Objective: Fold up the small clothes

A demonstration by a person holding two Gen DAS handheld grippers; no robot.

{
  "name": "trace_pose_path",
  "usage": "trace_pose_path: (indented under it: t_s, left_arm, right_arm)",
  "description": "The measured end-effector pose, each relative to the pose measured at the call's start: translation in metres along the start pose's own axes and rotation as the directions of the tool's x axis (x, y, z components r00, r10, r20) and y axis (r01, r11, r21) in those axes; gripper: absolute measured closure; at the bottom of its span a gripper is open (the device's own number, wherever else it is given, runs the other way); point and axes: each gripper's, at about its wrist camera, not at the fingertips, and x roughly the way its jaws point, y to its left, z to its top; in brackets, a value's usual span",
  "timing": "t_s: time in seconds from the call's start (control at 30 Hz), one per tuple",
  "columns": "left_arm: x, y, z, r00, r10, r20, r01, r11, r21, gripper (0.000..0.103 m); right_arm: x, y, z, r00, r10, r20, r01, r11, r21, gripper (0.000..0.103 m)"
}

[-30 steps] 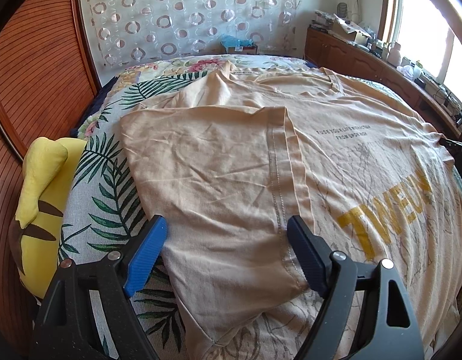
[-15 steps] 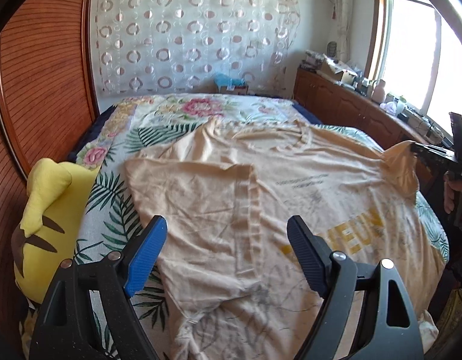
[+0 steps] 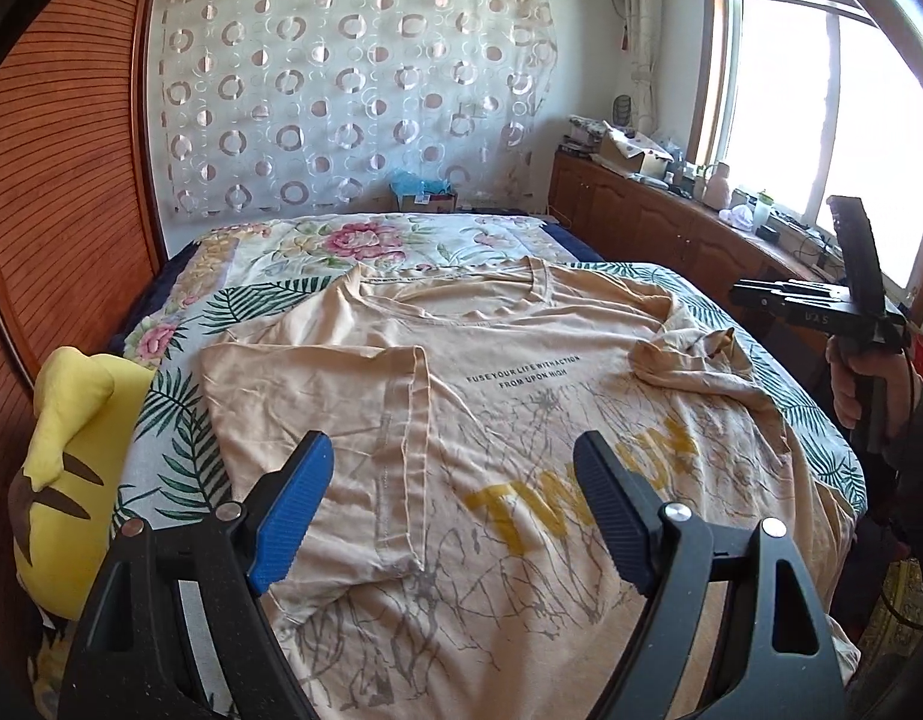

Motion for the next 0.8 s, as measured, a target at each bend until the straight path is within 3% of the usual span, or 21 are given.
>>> trace_pose_path:
  t_s: [0.17, 0.43, 0.6, 0.7, 0.8]
  left_arm:
    - [0.007, -0.005, -0.005, 1.000, -0.015, -0.014, 0.015, 1.000, -0.008, 0.020]
    - [0.008, -0.012, -0.009, 0.999, -0.029, -0.021, 0.029, 1.000, -0.001, 0.020]
    - [0.009, -0.010, -0.011, 0.999, -0.028, -0.026, 0.028, 1.000, -0.009, 0.020]
    - [0.008, -0.009, -0.012, 0.999, -0.030, -0.027, 0.030, 0.999, -0.015, 0.020]
    - [0.009, -0.008, -0.013, 0.999, -0.031, -0.027, 0.031, 0.999, -0.020, 0.020]
  right_arm:
    - [0.004, -0.007, 0.000, 0.999, -0.014, -0.047, 0.016, 0.999, 0.039, 0.075]
    - [0.034, 0.005, 0.006, 0.990, 0.045, -0.130, -0.041, 0.998, 0.038, 0.075]
    - [0.071, 0.007, 0.007, 0.972, 0.000, -0.235, 0.007, 1.000, 0.030, 0.075]
    - [0.075, 0.013, 0.012, 0.972, -0.016, -0.236, 0.016, 1.000, -0.005, 0.075]
    - [0.078, 0.024, 0.015, 0.969, -0.028, -0.246, 0.011, 0.997, -0.070, 0.095]
